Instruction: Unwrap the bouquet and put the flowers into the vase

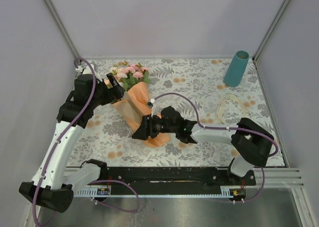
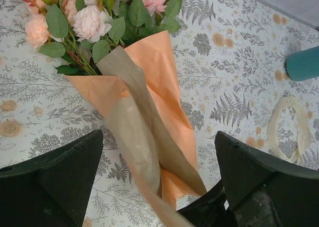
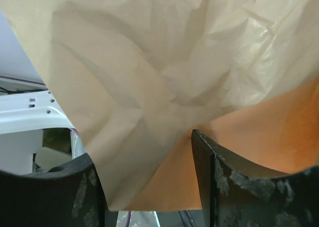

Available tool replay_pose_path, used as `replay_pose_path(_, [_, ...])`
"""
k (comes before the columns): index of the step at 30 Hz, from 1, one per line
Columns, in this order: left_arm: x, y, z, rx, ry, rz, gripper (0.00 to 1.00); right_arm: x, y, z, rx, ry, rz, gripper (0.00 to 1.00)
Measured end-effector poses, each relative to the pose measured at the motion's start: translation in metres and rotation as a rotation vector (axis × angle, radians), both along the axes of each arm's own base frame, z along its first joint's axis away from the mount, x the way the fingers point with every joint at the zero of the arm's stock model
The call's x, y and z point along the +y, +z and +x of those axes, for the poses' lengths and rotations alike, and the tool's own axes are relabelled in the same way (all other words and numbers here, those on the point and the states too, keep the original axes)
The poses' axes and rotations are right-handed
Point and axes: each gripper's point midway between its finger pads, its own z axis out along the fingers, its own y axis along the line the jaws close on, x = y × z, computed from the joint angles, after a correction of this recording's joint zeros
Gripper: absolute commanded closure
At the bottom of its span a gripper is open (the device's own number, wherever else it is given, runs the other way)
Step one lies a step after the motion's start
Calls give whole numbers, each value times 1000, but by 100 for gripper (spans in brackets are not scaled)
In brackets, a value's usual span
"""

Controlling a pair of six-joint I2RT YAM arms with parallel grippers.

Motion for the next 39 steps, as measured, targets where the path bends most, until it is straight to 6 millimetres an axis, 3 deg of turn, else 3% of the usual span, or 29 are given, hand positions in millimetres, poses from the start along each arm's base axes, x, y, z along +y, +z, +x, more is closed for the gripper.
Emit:
replay_pose_path(5, [-2, -6, -6, 33, -9, -6, 7, 8, -9, -19, -16, 29, -75, 35])
replay_pose_path(11, [-8, -28, -15, 99, -54, -12, 11, 2, -18, -18, -37, 4, -156, 35])
replay_pose_path(14, [-4, -53, -24, 169, -49, 11, 14, -5, -10, -17, -54, -18, -161, 35])
replay_pose_path(19, [4, -91, -38, 266, -28, 50, 27, -15, 19, -14, -102, -54, -128, 35])
replay_pose_path(23, [10, -114, -46, 318, -10, 75, 35, -27, 39, -9, -155, -102, -122, 32])
replay_pose_path(30, [21, -116, -45, 311, 39, 107, 39, -49, 50, 18, -291, -237, -190, 28])
replay_pose_path(35, [34, -110, -43, 276, 106, 134, 42, -36, 41, 41, -362, -260, -284, 26])
replay_pose_path(39, [54, -105, -45, 245, 235, 157, 44, -31, 22, 59, -405, -291, -377, 26])
